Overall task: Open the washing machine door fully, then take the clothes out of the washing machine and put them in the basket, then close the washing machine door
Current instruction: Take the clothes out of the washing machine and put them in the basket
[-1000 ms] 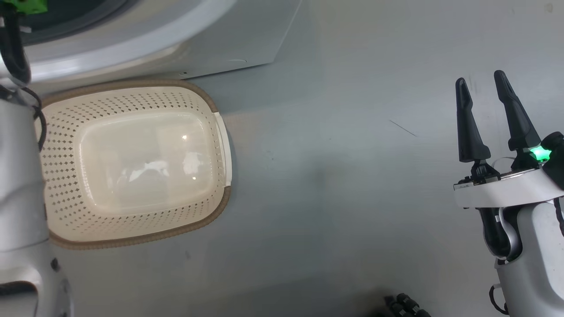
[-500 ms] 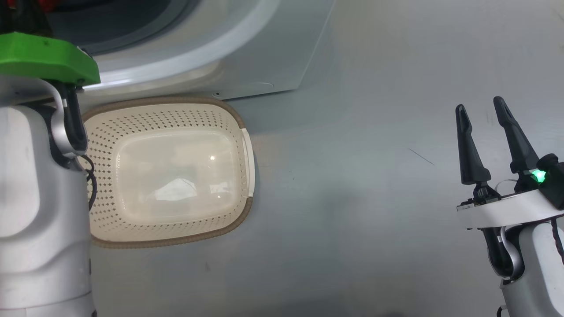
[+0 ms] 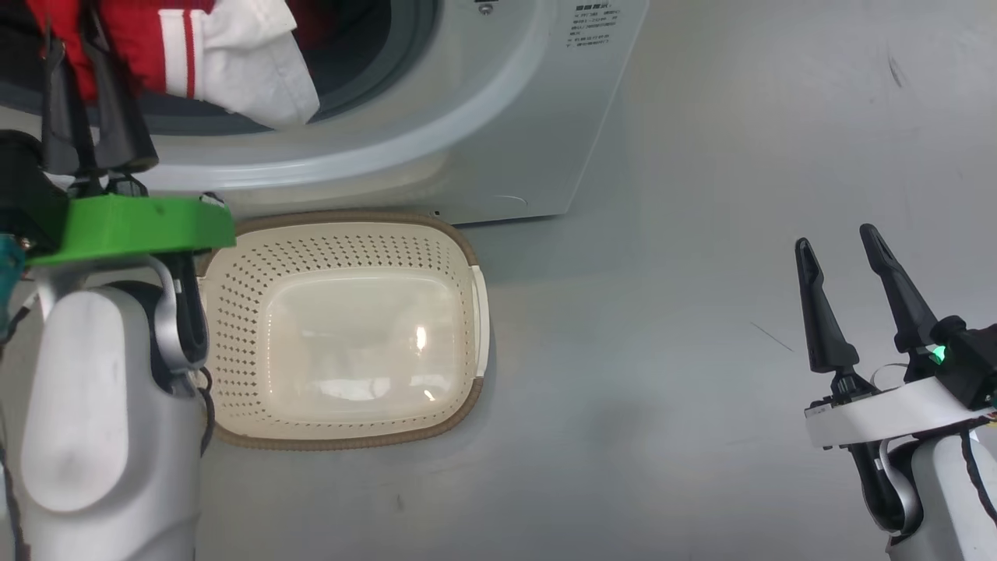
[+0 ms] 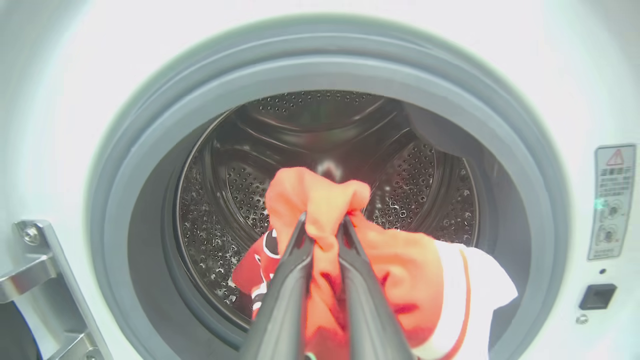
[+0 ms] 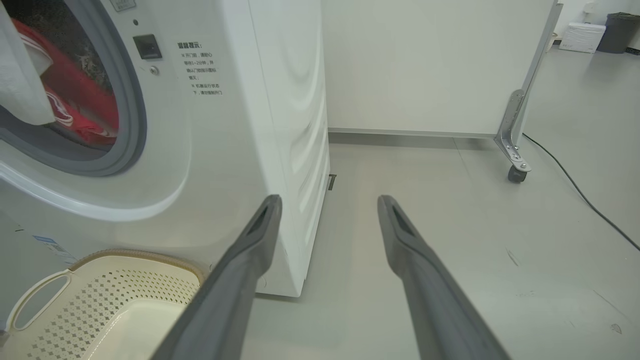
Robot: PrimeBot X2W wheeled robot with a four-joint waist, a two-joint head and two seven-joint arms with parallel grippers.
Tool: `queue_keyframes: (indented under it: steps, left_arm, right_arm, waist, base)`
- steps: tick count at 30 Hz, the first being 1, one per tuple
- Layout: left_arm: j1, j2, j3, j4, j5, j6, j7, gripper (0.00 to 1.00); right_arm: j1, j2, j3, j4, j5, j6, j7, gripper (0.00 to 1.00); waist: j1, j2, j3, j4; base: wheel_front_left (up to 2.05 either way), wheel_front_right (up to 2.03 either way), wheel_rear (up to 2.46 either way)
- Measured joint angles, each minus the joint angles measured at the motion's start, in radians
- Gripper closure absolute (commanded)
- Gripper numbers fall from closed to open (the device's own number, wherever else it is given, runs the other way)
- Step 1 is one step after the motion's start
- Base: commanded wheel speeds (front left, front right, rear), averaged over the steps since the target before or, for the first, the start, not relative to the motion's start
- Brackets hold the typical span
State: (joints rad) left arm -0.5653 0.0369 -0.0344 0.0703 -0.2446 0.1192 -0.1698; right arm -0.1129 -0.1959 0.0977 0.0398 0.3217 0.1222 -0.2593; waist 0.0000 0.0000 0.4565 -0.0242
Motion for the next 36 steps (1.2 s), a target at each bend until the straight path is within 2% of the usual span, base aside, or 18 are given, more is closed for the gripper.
queue_keyframes:
  steps: [10,16,20,28,36]
  left_arm:
    - [0.163,-0.008,-0.043,-0.084,-0.009,0.000,0.000,1.00]
    - [0.258,-0.008,-0.071,-0.088,-0.035,0.000,0.009,1.00]
    - [0.323,-0.008,-0.105,-0.058,-0.109,0.000,0.022,1.00]
    - [0.370,-0.006,-0.138,0.020,-0.179,0.000,0.038,1.00]
    - [0.346,-0.005,-0.155,0.139,-0.158,0.000,0.036,1.00]
  right_arm:
    - [0.021,-0.001,0.005,-0.020,-0.008,0.000,0.000,0.00]
    - [0.023,-0.006,0.002,-0.030,-0.009,0.000,0.000,0.00]
    - [0.023,-0.007,0.012,-0.032,-0.009,0.000,0.000,0.00]
    - [0.021,-0.005,0.040,-0.045,-0.009,0.000,0.000,0.00]
    - [0.010,-0.003,0.050,-0.053,-0.003,0.000,0.000,0.00]
  waist:
    - [0.0000,0.0000,-0.034,0.049]
    - [0.0000,0.0000,-0.026,0.063]
    - [0.0000,0.0000,-0.021,0.065]
    - [0.0000,0.0000,-0.001,0.051]
    - [0.0000,0.0000,0.039,0.013]
  base:
    - [0.00,0.00,0.00]
    - [0.00,0.00,0.00]
    - [0.00,0.00,0.00]
    - [0.00,0.00,0.00]
    - [0.00,0.00,0.00]
